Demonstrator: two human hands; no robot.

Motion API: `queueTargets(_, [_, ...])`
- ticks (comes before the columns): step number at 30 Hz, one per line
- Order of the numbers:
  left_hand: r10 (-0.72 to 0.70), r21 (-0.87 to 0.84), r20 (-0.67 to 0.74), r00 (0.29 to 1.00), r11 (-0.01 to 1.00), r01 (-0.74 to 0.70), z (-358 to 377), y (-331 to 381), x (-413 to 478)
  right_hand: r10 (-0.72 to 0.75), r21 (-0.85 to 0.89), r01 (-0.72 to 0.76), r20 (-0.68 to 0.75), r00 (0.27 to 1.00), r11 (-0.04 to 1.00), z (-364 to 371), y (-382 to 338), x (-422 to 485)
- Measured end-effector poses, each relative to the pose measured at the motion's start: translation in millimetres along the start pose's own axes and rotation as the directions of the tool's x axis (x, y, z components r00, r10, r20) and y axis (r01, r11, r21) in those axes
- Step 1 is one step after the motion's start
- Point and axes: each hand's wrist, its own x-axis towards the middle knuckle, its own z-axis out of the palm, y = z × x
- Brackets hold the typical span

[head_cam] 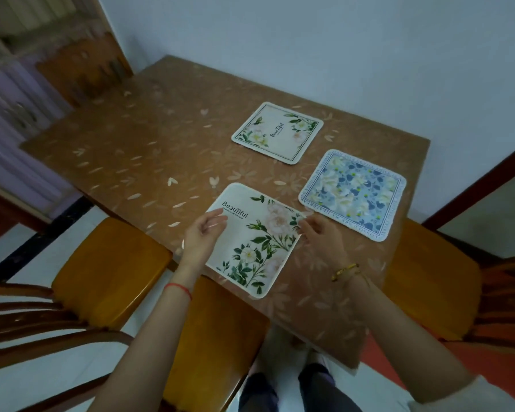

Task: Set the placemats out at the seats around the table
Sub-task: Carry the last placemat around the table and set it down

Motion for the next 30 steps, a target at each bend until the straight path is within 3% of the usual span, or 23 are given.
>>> queueTargets(8, [0.032,-0.107,-0.077,0.997,0.994,-0.04,89,53,16,-0.121,-0.063,0.126,0.07,0.99,0.99,-80,-21,80])
queueTargets(15, [-0.048,-0.145,-0.198,0.979,0.989,0.019,161,81,43,-0.202,-0.107,0.221,0.17,0.965,0.969,-128,-38,161])
queueTargets(23, [-0.139,-0.157,-0.26,0.956,0.983,0.1,187,95,81,-0.203,-0.068,0.218,0.178,0.963,0.974,-134,-51,233])
queueTargets(30, [-0.19,-0.228,-0.298,0.936,0.966,0.124,204,101,138,-0.21,-0.133,0.235,0.175,0.962,0.963,-125,-55,312])
